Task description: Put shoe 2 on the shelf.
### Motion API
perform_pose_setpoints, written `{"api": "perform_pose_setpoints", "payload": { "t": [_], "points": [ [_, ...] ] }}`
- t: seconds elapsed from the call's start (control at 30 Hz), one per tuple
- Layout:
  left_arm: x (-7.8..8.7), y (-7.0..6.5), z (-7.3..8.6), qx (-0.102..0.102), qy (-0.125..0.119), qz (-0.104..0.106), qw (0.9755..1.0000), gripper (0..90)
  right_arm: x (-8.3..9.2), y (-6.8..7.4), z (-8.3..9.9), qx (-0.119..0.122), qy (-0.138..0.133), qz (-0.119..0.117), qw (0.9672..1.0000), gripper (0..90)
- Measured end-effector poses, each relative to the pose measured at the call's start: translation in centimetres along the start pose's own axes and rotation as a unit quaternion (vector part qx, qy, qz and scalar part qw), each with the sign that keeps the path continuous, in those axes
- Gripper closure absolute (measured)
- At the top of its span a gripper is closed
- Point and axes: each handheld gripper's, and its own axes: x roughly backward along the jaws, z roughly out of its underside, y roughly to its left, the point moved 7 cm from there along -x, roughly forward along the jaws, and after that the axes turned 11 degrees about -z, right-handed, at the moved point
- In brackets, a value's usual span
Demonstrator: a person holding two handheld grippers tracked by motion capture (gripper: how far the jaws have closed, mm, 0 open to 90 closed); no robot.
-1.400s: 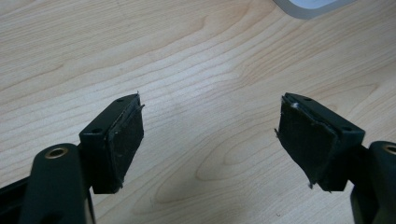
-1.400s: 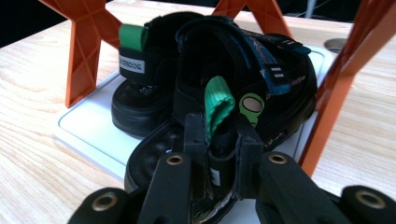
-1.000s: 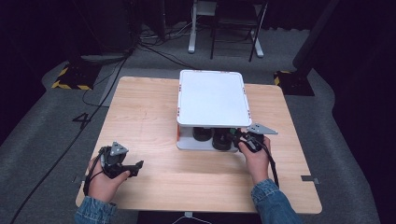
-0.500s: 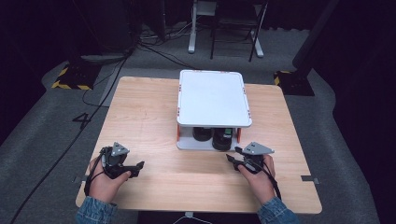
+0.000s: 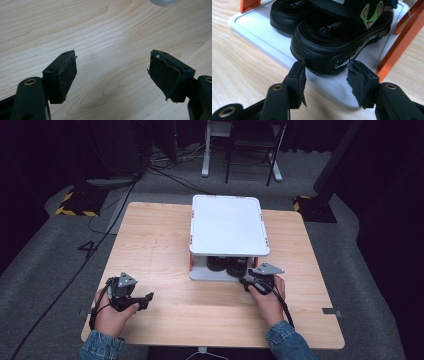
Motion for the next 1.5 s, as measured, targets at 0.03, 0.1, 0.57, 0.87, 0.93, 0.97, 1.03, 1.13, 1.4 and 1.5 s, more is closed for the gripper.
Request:
{"api": "perform_pose_setpoints", "payload": {
  "t": [0.03,0.1,0.57,0.87,0.93,0.97,1.03,1.13,1.4,1.5],
  "points": [
    [0.0,0.0,0.1,-0.001,0.0,-0.001,1.0,23.1,-0.1,-0.1,-0.1,-0.002,0.003,-0.001,1.0,47.2],
    [0.1,0.0,0.1,-0.001,0.001,-0.002,1.0,23.1,-0.3,-0.3,-0.4,0.0,0.003,0.002,1.0,48.0],
    [0.3,0.3,0.4,0.001,0.001,-0.006,1.0,23.1,-0.6,-1.3,-0.7,0.005,0.007,0.026,0.9996,47.0],
    [0.8,0.3,0.3,0.006,-0.009,-0.004,0.9999,23.3,4.8,0.9,-1.8,-0.01,-0.044,-0.024,0.9987,33.3],
    [1.2,0.3,0.0,0.001,-0.016,-0.002,0.9999,23.3,6.6,1.0,-2.1,-0.014,-0.047,-0.032,0.9983,29.0],
    [1.3,0.3,-0.1,0.004,-0.018,-0.001,0.9998,23.2,7.5,1.0,-2.3,-0.02,-0.052,-0.038,0.9977,28.6],
    [1.5,0.4,-0.1,0.006,-0.02,-0.001,0.9998,23.1,8.4,0.9,-2.3,-0.024,-0.055,-0.045,0.9972,24.7],
    [1.8,0.7,-0.3,-0.001,-0.026,0.008,0.9996,19.5,10.6,0.3,-2.1,-0.029,-0.054,-0.059,0.9964,19.6],
    [2.4,2.3,-0.9,-0.004,-0.042,0.021,0.9989,16.1,15.5,-1.9,-1.1,-0.055,-0.049,-0.029,0.9969,15.4],
    [2.4,2.8,-0.8,-0.002,-0.042,0.021,0.9989,16.1,16.7,-3.0,-0.3,-0.062,-0.042,-0.01,0.9971,15.4]
  ]
}}
